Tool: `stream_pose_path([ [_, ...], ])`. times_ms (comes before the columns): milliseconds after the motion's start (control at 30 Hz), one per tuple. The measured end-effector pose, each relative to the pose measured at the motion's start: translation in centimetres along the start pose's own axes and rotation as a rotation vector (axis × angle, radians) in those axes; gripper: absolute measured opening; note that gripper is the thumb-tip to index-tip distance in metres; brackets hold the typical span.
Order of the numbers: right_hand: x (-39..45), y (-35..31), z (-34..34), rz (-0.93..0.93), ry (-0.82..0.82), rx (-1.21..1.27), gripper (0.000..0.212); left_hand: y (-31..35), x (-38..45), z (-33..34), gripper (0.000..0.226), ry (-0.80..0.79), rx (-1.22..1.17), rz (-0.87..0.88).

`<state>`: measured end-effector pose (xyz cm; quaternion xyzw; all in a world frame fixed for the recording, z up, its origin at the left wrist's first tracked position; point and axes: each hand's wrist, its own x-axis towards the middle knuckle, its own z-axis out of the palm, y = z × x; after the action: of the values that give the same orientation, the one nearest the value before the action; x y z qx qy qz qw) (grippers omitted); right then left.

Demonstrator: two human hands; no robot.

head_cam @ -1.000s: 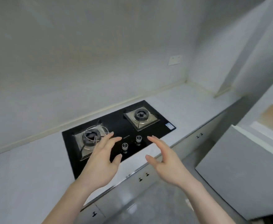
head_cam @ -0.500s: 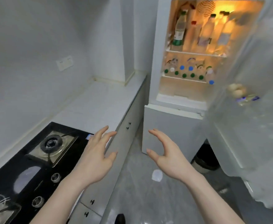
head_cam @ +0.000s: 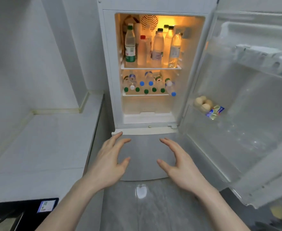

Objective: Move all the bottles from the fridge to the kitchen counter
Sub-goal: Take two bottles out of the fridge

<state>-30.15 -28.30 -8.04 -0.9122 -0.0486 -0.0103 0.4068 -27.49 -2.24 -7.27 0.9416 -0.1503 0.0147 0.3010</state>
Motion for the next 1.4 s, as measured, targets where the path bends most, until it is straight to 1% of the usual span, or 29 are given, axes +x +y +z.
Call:
stream_pose_path([
  [100, 2.2, 0.4, -0.8, 0.032, 0.054, 0.011, 0.065, -0.2, 3.8, 0.1, 0.055, -0.036, -0.008, 0.039],
  [267, 8.1, 2.2, -2.1, 0.049, 0.159, 0.042, 0.062, -1.1, 10.5, 0.6, 0.055, -0.043, 0.004, 0.073],
  [500, 18.1, 4.9, -3.5, 0.017, 0.153, 0.088, 0.061, -1.6, 20.1, 0.8, 0.055, -0.023, -0.005, 0.031],
  [733, 28.5, 5.1, -6.2, -0.053, 0.111, 0.117, 0.057, -1.8, 28.8, 0.0, 0.057, 0.074, 0.032, 0.009],
  [900, 34.4, 4.7, -6.7, -0.091, 0.131, 0.156, 0.057, -2.6, 33.8, -1.2, 0.056, 0.115, 0.036, 0.031],
  [1067, 39.7, 3.8, -6.7, -0.098, 0.191, 0.157, 0.058, -3.6, 39.4, -3.3, 0.058, 0.155, 0.026, 0.118],
  [1167, 42.6, 2.7, -6.8, -0.120, 0.240, 0.152, 0.057, -4.4, 42.9, -4.3, 0.056, 0.197, 0.028, 0.170],
  [1300, 46.2, 0.9, -7.2, -0.144, 0.303, 0.137, 0.057, -5.1, 46.8, -5.2, 0.060, 0.261, -0.019, 0.180],
  [1400, 48.2, 0.2, -7.6, -0.165, 0.369, 0.120, 0.055, -4.9, 49.3, -5.5, 0.066, 0.349, -0.047, 0.159],
])
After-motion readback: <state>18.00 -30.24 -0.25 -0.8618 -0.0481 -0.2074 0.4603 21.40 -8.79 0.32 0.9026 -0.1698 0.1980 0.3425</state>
